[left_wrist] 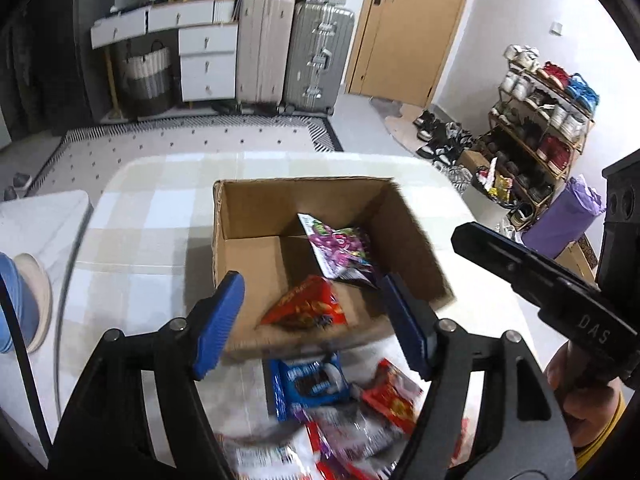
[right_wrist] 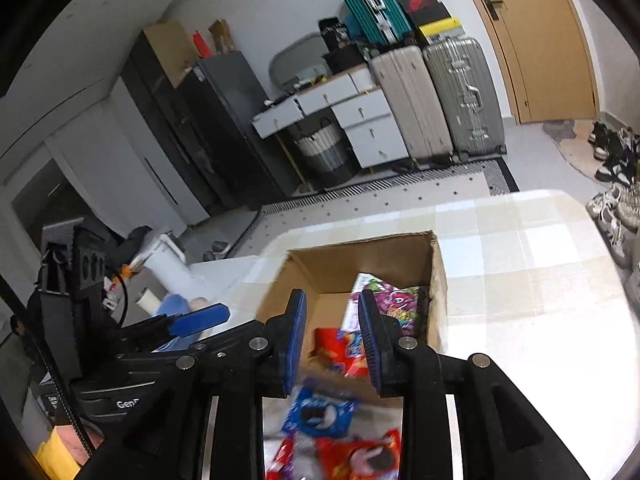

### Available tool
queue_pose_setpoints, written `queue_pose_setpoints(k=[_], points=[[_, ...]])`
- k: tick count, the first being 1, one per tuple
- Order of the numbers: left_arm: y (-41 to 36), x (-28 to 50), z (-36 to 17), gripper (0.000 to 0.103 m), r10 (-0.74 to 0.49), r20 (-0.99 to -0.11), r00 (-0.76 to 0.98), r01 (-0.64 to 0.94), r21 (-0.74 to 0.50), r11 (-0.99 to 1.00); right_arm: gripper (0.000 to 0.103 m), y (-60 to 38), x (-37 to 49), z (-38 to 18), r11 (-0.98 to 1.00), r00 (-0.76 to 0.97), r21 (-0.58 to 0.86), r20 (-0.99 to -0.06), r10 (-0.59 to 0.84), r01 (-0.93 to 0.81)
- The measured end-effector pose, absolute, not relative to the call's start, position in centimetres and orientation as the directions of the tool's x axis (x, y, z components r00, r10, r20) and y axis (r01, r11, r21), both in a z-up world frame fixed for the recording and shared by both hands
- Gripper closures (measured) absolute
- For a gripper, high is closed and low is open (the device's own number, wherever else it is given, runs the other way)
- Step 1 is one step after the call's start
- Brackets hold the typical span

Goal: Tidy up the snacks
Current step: 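Open both tools to drop the bags into the box and withdraw, then move both tools back to the snack pile on the table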

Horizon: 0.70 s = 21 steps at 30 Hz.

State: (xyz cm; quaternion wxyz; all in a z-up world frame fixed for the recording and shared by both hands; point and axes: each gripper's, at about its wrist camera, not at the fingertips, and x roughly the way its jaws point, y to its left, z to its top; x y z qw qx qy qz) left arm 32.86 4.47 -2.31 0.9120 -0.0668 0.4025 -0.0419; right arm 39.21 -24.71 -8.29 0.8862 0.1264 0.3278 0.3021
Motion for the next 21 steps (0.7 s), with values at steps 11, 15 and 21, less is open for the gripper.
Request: queue_pose_setpoints(k=[11, 15, 21], points=[[2.3, 20.8, 4.4, 0.024, -0.116, -0.637, 0.762, 0.051, -0.120, 0.991, 0.061, -26.5, 27.3, -2.7, 0.782, 0.660, 0.339, -0.418, 0.624, -0.523], [2.3, 16.6, 6.0, 0.024, -0.131, -0.609, 0.783, 0.045, -0.154, 0.987, 0.057, -27.4, 23.0, -1.5, 0.782, 0.685, 0.319, -0.377, 0.624, -0.536], [1.7, 10.8, 8.3, 0.021, -0.124, -0.552, 0.825, 0.046, -0.154, 0.987, 0.055, -27.6, 18.0, -0.7, 0.785, 0.700, 0.264, -0.355, 0.620, -0.561]])
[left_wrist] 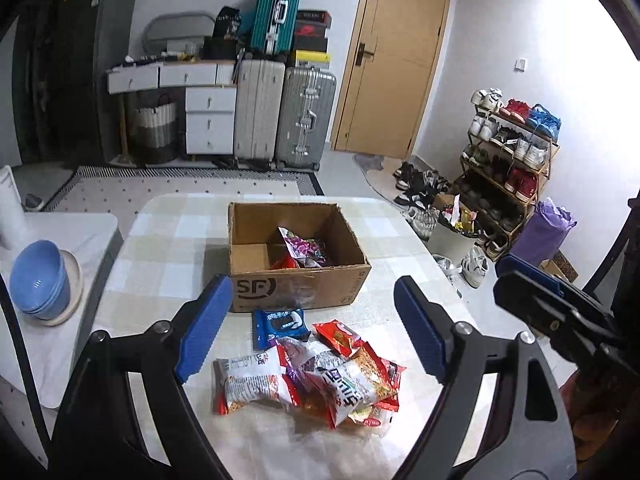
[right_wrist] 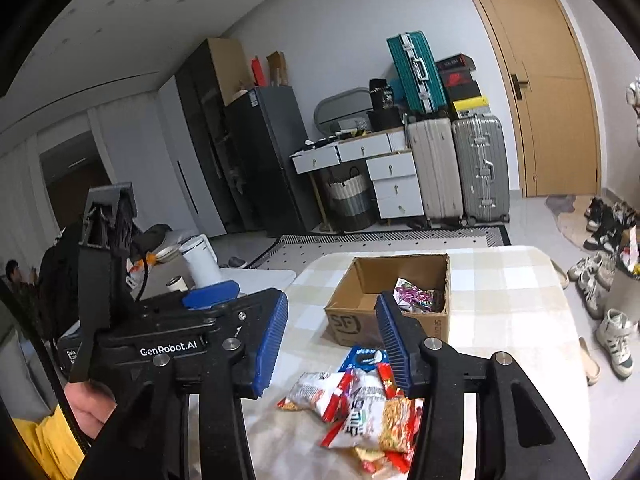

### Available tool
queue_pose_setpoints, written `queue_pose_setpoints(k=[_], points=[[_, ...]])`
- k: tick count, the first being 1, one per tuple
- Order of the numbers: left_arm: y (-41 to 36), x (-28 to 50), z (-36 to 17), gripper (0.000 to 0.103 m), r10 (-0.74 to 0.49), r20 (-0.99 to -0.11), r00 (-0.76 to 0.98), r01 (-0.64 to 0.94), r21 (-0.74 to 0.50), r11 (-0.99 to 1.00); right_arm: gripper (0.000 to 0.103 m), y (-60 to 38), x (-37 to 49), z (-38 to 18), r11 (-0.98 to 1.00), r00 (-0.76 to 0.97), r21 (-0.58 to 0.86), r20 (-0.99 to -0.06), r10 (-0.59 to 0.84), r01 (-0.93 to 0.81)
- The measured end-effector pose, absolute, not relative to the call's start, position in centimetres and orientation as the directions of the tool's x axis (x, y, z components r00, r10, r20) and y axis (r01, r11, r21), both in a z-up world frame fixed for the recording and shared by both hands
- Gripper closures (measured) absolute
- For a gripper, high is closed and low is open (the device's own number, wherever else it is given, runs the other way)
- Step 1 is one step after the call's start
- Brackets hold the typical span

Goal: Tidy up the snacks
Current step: 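Move both tools back to the snack pile on the table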

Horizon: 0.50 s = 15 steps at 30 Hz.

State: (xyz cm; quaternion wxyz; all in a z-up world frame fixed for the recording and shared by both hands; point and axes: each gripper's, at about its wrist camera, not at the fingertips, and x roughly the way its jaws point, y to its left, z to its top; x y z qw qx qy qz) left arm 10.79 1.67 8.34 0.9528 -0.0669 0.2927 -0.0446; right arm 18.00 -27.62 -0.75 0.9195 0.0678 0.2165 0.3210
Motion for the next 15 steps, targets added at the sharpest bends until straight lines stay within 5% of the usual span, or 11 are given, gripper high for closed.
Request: queue_pose_setpoints(k=[4, 15], points=[[1.1, 7.8, 9.4, 0.021, -0.104, -0.514, 0.851, 0.041, -0.132, 0.990, 0.041, -28.0, 15.7, -0.6, 0.785, 0.719, 0.264, -0.317, 0.619, -0.560], [2.4, 2.2, 7.2, 0.020, -0.082, -0.511, 0.856, 0.003, -0.155, 0.988, 0.034, -28.2, 10.9, -4.0, 0.791, 0.740, 0.202, -0.282, 0.611, -0.577]])
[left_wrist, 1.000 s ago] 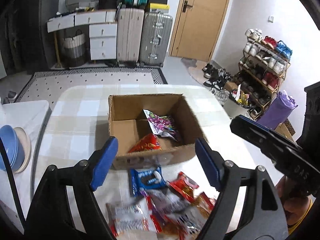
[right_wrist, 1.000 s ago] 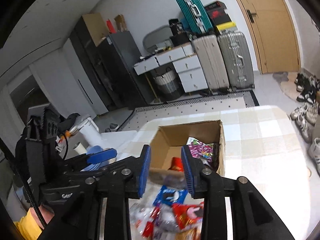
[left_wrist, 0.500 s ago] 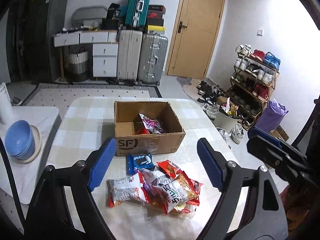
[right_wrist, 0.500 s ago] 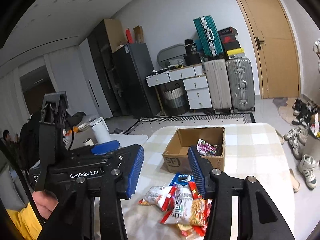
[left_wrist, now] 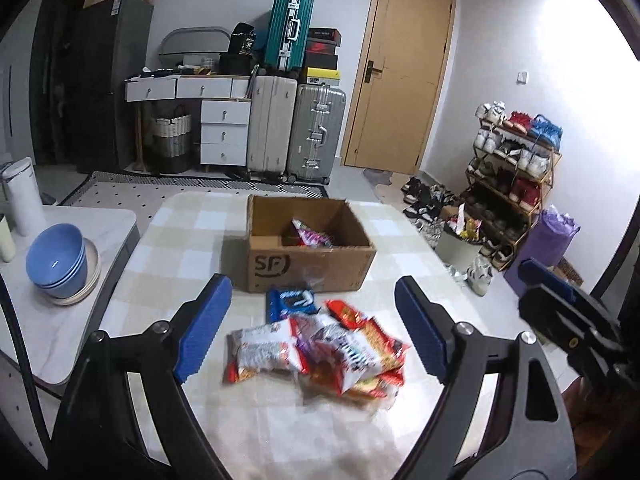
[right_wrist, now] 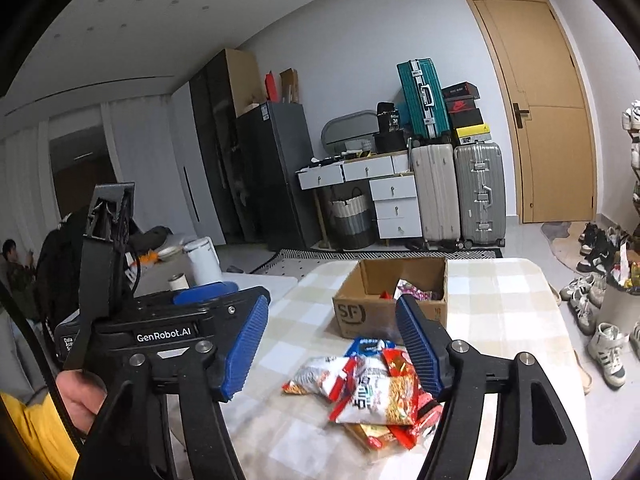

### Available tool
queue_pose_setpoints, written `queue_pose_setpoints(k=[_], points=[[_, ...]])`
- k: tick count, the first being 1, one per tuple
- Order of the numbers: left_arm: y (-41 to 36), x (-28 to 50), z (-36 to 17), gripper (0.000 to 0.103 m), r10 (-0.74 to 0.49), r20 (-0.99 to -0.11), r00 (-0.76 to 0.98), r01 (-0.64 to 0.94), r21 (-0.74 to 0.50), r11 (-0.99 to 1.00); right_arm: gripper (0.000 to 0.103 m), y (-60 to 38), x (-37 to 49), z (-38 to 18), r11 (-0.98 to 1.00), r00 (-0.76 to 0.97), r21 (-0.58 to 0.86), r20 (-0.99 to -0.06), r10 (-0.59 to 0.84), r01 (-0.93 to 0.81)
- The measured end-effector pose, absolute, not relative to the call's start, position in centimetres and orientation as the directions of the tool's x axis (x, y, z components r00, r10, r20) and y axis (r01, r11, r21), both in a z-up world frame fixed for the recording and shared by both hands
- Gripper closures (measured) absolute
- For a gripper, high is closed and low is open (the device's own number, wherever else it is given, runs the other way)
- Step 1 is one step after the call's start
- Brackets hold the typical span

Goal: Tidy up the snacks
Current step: 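Move both tools back to the snack pile on the table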

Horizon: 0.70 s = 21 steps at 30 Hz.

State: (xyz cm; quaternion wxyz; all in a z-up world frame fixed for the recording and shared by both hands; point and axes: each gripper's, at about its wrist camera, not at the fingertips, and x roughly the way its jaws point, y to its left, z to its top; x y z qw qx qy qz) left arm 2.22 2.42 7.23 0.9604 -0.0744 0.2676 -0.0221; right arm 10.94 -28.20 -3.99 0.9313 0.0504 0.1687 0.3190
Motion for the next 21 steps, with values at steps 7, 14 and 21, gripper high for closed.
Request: queue_pose_setpoints(k=[7, 14, 21], points=[[4.1, 2.5, 1.1, 0.019, -0.074, -0.572, 0.817, -0.020, -0.157, 0.987, 0.018, -28.2, 10.9, -7.6, 0.783, 0.728, 0.205, -0.288, 0.622, -0.587], [6.2, 4.6, -5.4, 0.019, -0.042, -0.661, 0.749, -0.113, -0.190, 0.975, 0.013, -27.2, 12.4, -11.8, 0.788, 0.697, 0.237, -0.371, 0.614, -0.568], [6.8, 7.2, -8.9, 0.013, -0.017, -0.727, 0.687, -0.162, -0.175, 0.971, 0.013, -26.2, 14.8, -14.4, 0.795, 0.659, 0.267, -0.451, 0.602, -0.545]])
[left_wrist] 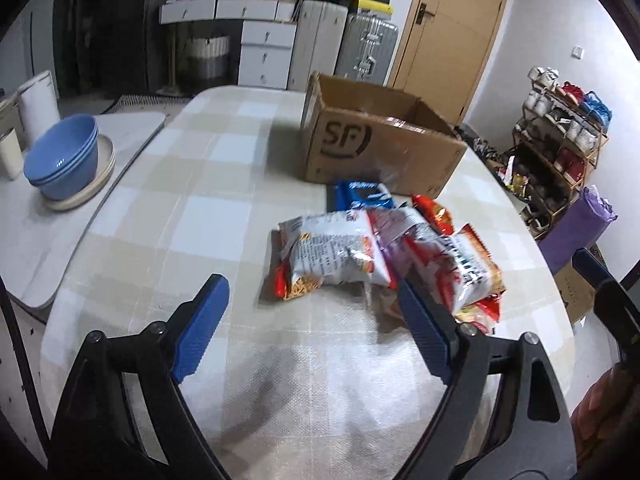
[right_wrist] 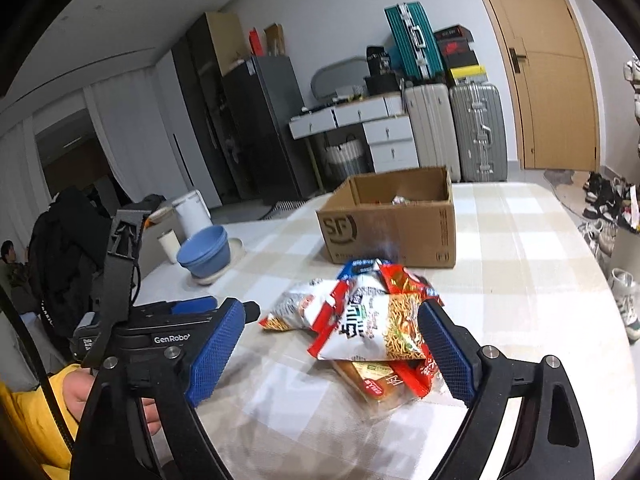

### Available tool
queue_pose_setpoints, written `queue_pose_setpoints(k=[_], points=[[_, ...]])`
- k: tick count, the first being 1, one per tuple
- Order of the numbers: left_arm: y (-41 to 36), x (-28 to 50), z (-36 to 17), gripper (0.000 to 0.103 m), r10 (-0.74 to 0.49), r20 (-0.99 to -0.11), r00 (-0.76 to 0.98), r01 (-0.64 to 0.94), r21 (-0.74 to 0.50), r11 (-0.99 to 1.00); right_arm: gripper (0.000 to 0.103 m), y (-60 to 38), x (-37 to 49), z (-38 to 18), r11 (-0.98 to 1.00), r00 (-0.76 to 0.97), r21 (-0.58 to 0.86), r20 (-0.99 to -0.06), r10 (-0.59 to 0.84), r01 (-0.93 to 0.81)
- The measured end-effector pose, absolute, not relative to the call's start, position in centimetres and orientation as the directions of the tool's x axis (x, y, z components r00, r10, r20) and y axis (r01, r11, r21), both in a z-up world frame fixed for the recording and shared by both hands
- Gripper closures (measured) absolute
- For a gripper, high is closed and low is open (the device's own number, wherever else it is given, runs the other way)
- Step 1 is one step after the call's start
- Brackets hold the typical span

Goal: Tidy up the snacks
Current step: 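Move both tools back to the snack pile on the table, then grasp the white noodle-snack bag with the right tool while the left tool grasps the white chip bag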

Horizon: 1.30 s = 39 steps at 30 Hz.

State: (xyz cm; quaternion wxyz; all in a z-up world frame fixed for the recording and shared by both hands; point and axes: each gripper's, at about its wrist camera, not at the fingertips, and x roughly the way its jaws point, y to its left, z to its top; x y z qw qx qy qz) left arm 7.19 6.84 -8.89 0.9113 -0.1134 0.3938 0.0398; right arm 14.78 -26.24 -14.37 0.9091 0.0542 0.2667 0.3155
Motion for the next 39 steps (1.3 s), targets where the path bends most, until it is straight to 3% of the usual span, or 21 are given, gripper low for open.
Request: queue_pose_setpoints(k=[1, 2, 6, 19, 23, 27, 32, 36, 39], points=[[6.9, 7.6, -9.4, 0.003, -0.017, -0.738, 0.675, -0.165, -0.174, 0.971, 0.013, -26.0, 15.2, -14.7, 0.795, 0.651, 0.270, -0.463, 0.602, -0.543], [6.9, 7.7, -9.4, 0.001, -0.022, -0.743, 0.669, -0.162, -0.175, 0.971, 0.013, -25.9, 15.6, -14.9, 0.796, 0.645, 0.271, -0.473, 0.600, -0.542], [7.0, 8.5, -10.5, 0.001, -0.019, -0.754, 0.656, -0.155, -0.159, 0.975, 0.013, -24.6, 17.8, -17.1, 0.813, 0.616, 0.254, -0.546, 0.568, -0.524], [8.9, 12.0, -13.1, 0.001, -0.026, -0.792, 0.610, -0.201, -0.186, 0.962, 0.013, -23.4, 22.9, -19.6, 0.841, 0.562, 0.282, -0.640, 0.524, -0.462], [9.2, 13.5, -13.4, 0.001, -0.044, -0.800, 0.599, -0.203, -0.205, 0.957, 0.021, -22.5, 23.8, -20.4, 0.846, 0.544, 0.256, -0.671, 0.504, -0.468], [9.4, 14.0, -13.7, 0.001, -0.055, -0.803, 0.593, -0.206, -0.217, 0.954, 0.022, -22.0, 23.9, -20.7, 0.851, 0.549, 0.222, -0.682, 0.484, -0.476], [9.7, 14.2, -14.6, 0.001, -0.063, -0.816, 0.574, -0.216, -0.225, 0.950, 0.039, -22.0, 23.5, -20.8, 0.838, 0.556, 0.194, -0.670, 0.493, -0.509], [9.9, 14.1, -14.8, 0.001, -0.064, -0.821, 0.568, -0.223, -0.228, 0.948, 0.038, -21.9, 22.8, -20.8, 0.833, 0.571, 0.170, -0.655, 0.495, -0.526], [10.0, 13.8, -14.6, 0.001, -0.062, -0.818, 0.572, -0.224, -0.228, 0.948, 0.025, -21.7, 22.2, -20.8, 0.818, 0.569, 0.155, -0.647, 0.507, -0.553]])
